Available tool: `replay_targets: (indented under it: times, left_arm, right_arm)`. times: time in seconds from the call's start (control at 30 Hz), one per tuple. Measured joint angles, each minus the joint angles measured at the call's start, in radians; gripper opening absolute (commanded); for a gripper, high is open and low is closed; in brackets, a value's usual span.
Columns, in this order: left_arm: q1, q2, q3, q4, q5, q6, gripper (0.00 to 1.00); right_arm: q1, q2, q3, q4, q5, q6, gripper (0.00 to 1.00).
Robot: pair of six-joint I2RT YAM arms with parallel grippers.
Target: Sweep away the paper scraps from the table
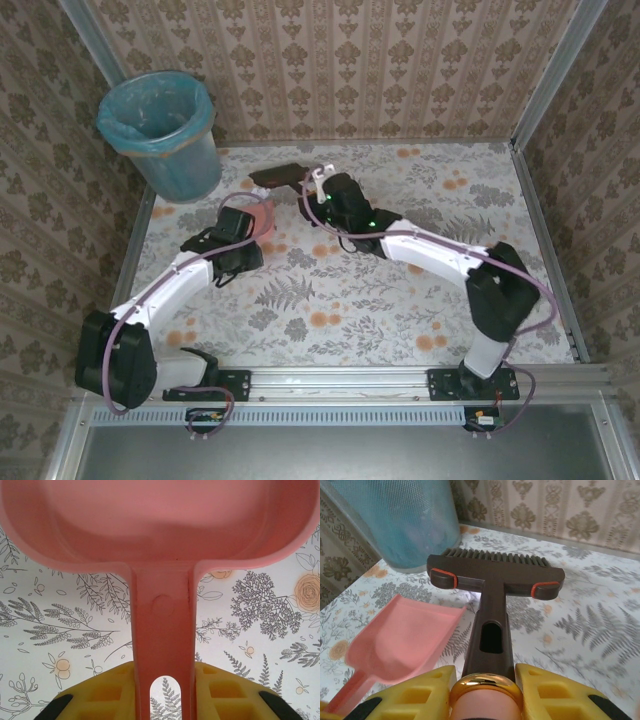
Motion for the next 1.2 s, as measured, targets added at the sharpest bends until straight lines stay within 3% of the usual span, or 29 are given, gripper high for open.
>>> replay_targets:
  times: [0.43,0.67,0.83,1.2]
  left_arm:
    - [0.032,-0.001,-0.005,0.0,-0.044,0.0,0.0]
    - [0.034,0.006,-0.006,-0.004,-0.047,0.003,0.0]
    - [0.034,0.009,-0.013,-0.016,-0.042,0.007,0.0]
    - [0.015,0.016,-0.027,-0.028,0.049,0.026,0.0]
  right_arm:
    - [0.016,0.397,0.48,-0.179,-0.094,-0.126,0.0]
    - [0.021,0.465,0.544,-0.277,-0.11,-0.186,0.0]
    - [0.021,0.397,0.399,-0.234,-0.085,-0.211,0.0]
    - [0.021,-0.012,-0.141,-0.148,0.039,-0.145,0.0]
